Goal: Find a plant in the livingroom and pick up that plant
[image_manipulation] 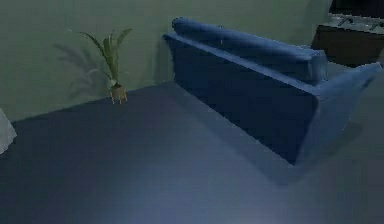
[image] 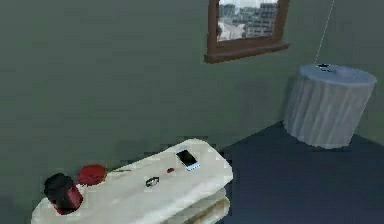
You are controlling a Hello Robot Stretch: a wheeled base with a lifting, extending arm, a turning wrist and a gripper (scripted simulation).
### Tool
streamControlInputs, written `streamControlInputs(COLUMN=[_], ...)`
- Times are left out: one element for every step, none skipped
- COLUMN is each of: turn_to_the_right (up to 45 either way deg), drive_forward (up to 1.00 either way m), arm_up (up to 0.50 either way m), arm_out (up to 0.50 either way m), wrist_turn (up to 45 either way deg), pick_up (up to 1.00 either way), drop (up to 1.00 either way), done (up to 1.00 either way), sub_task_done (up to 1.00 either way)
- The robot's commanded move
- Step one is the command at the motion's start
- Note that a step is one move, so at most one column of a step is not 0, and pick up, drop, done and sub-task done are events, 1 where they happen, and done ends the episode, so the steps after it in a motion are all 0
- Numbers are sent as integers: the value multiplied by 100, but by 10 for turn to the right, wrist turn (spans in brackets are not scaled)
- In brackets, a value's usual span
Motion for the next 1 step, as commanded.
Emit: streamControlInputs(turn_to_the_right=[0], drive_forward=[50], arm_up=[0], arm_out=[0], wrist_turn=[0], pick_up=[0], drop=[0], done=[0], sub_task_done=[0])
